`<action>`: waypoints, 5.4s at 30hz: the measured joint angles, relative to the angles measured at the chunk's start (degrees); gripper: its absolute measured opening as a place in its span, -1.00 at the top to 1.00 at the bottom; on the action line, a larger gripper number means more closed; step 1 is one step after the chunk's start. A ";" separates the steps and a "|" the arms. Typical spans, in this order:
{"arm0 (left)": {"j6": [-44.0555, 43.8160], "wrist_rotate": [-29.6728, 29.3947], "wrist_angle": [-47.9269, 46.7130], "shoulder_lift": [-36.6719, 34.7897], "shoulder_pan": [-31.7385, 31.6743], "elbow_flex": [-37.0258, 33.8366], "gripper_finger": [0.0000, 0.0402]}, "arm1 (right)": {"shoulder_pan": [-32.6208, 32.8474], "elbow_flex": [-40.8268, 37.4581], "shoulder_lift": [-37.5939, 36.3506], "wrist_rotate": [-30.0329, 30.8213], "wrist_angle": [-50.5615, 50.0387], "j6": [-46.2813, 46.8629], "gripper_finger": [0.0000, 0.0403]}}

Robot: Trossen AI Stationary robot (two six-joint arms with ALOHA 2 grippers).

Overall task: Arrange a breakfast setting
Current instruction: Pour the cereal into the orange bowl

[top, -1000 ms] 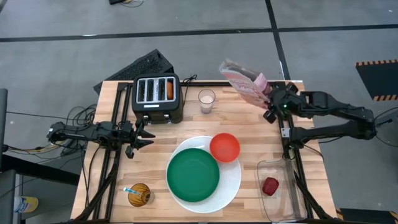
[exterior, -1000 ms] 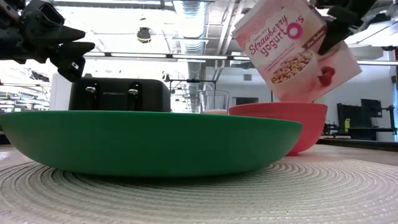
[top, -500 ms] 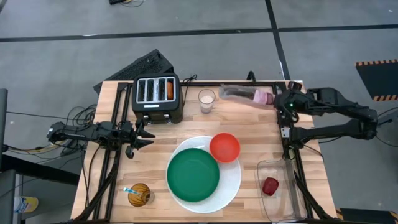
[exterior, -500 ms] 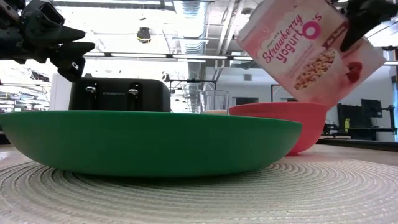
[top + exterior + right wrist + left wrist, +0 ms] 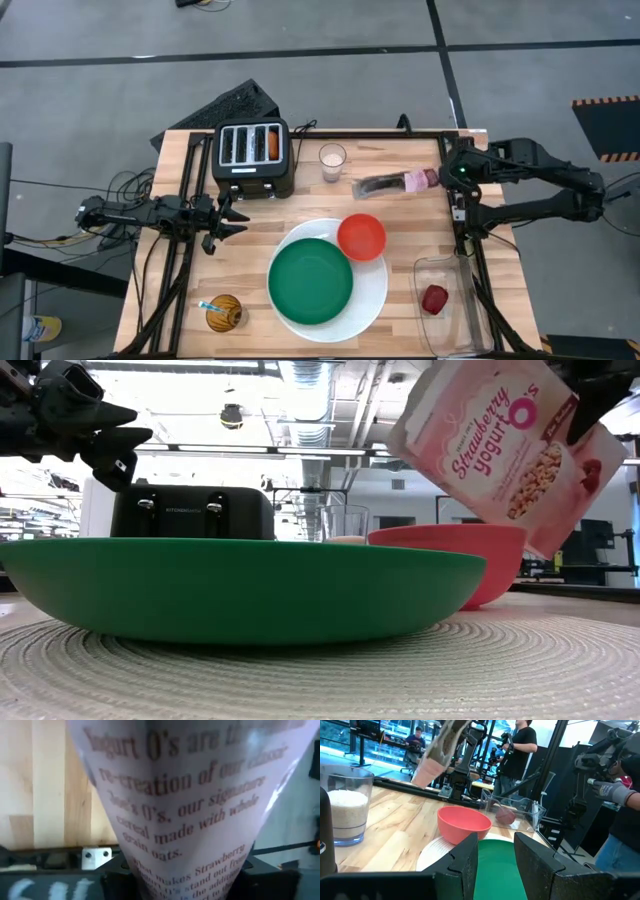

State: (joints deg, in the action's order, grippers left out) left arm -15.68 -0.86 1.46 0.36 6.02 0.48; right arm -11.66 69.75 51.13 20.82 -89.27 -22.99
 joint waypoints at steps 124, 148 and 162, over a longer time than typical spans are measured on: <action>0.00 0.00 0.00 0.01 0.00 0.00 0.44 | 31.78 2.17 16.71 44.62 -0.66 -22.29 0.15; 0.00 0.01 0.00 0.00 0.00 0.02 0.44 | 32.10 2.17 16.68 43.61 -0.83 -21.96 0.15; 0.00 0.01 0.00 0.00 0.00 0.01 0.44 | 32.10 2.17 16.66 43.34 -0.66 -21.56 0.15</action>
State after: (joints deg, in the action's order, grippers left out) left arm -15.68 -0.85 1.46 0.36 6.02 0.48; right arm 20.44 71.92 67.79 64.16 -89.93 -44.56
